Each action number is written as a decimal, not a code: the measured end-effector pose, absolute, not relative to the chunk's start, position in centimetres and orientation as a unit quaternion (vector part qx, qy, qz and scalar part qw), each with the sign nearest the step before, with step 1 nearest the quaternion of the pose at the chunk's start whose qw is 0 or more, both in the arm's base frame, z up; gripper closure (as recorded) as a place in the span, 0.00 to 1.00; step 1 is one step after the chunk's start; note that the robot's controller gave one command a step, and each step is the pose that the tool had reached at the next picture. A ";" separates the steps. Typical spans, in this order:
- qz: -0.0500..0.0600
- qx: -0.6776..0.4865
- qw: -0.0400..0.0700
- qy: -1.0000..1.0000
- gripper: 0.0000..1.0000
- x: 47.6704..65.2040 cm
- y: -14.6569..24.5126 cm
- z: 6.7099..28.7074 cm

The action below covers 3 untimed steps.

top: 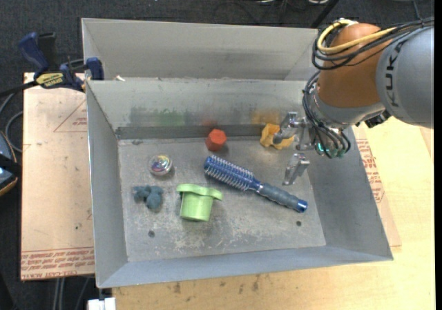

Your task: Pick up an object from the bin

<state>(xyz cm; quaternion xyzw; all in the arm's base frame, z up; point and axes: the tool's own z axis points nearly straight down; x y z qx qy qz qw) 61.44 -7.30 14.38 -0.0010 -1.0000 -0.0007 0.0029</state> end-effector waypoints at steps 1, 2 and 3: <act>-0.001 0.031 0.002 -1.000 0.00 56.4 -6.2 8.0; 0.000 0.032 0.000 -0.999 1.00 56.7 -6.3 8.3; 0.001 0.048 -0.005 -0.999 1.00 56.6 -7.0 20.8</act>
Offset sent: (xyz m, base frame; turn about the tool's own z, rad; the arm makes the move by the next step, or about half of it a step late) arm -0.0480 0.0092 -0.0605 -0.0655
